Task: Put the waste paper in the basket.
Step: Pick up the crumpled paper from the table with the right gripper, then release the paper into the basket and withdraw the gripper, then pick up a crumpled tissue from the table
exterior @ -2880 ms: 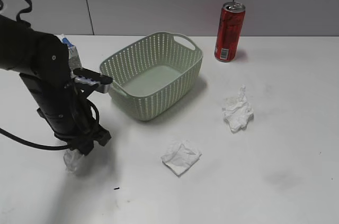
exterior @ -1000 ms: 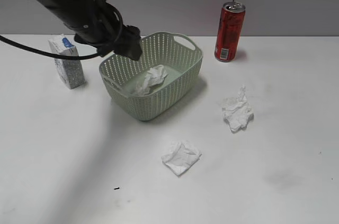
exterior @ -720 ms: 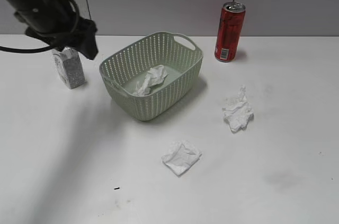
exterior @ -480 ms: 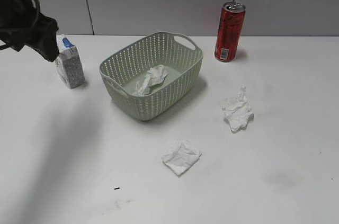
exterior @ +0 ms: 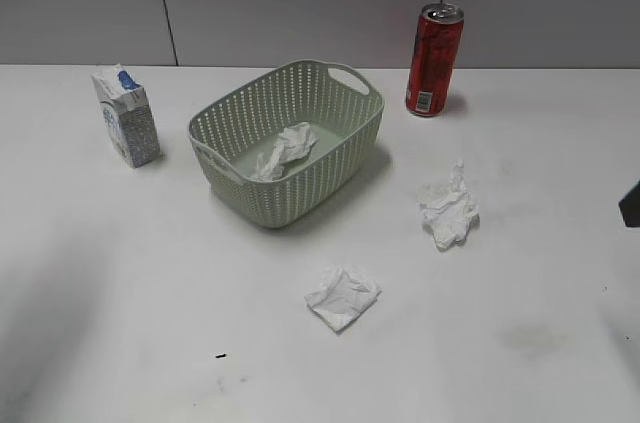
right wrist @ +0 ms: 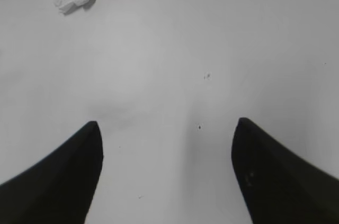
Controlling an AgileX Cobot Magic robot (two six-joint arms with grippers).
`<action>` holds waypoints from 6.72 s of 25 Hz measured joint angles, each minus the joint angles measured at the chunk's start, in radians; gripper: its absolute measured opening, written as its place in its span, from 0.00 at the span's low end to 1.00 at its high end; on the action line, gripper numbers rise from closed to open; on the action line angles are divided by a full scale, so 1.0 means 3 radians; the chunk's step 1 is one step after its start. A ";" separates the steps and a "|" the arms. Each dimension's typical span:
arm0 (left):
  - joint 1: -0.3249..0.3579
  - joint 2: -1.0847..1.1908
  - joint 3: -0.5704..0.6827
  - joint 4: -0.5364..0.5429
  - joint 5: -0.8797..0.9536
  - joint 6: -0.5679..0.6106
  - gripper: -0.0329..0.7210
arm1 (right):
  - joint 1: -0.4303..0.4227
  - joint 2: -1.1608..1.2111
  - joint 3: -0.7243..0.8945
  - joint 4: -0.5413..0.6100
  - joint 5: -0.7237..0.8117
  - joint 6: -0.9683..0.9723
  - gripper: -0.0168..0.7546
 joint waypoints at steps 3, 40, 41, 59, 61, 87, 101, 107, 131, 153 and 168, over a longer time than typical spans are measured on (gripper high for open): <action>0.0008 -0.0389 0.0230 -0.0028 -0.0012 0.0001 0.81 | 0.0031 0.0358 -0.0224 0.0060 -0.0076 -0.0083 0.76; 0.0008 -0.4477 0.1764 0.0387 0.0085 -0.0595 0.81 | 0.1097 0.2471 -0.1188 -0.0304 -0.1026 0.0475 0.76; 0.0008 -0.4477 0.1785 0.0387 0.0091 -0.0595 0.81 | 0.1097 0.2495 -0.1190 -0.0312 -0.1041 0.0479 0.76; 0.0008 -0.4477 0.1817 0.0387 0.0134 -0.0581 0.81 | 0.1109 0.2419 -0.1206 -0.0340 -0.0972 0.0482 0.07; 0.0008 -0.4477 0.1817 0.0387 0.0134 -0.0581 0.81 | 0.1165 0.2204 -0.1214 -0.0334 -0.0984 0.0456 0.07; 0.0008 -0.4477 0.1817 0.0389 0.0134 -0.0581 0.81 | 0.1858 0.2907 -0.2757 0.0359 -0.1011 -0.0258 0.76; 0.0008 -0.4472 0.1814 0.0386 0.0130 -0.0577 0.81 | 0.1763 0.2633 -0.3411 -0.0467 0.1257 0.0116 0.76; 0.0008 -0.4008 0.1741 -0.0029 -0.0079 -0.0309 0.81 | 0.1201 0.2171 -0.2892 -0.0637 0.1351 0.0159 0.73; -0.1501 0.0144 -0.0204 -0.0624 -0.0768 0.0727 0.81 | -0.0283 -0.1391 0.0223 -0.0240 0.0433 0.0166 0.73; -0.2531 0.2585 -0.1607 -0.0090 -0.0292 0.0464 0.80 | -0.0286 -0.4079 0.1243 -0.0158 0.0527 0.0166 0.73; -0.2632 0.2942 -0.1722 0.0130 0.0008 0.0452 0.35 | -0.0286 -0.4133 0.1243 -0.0141 0.0531 0.0166 0.73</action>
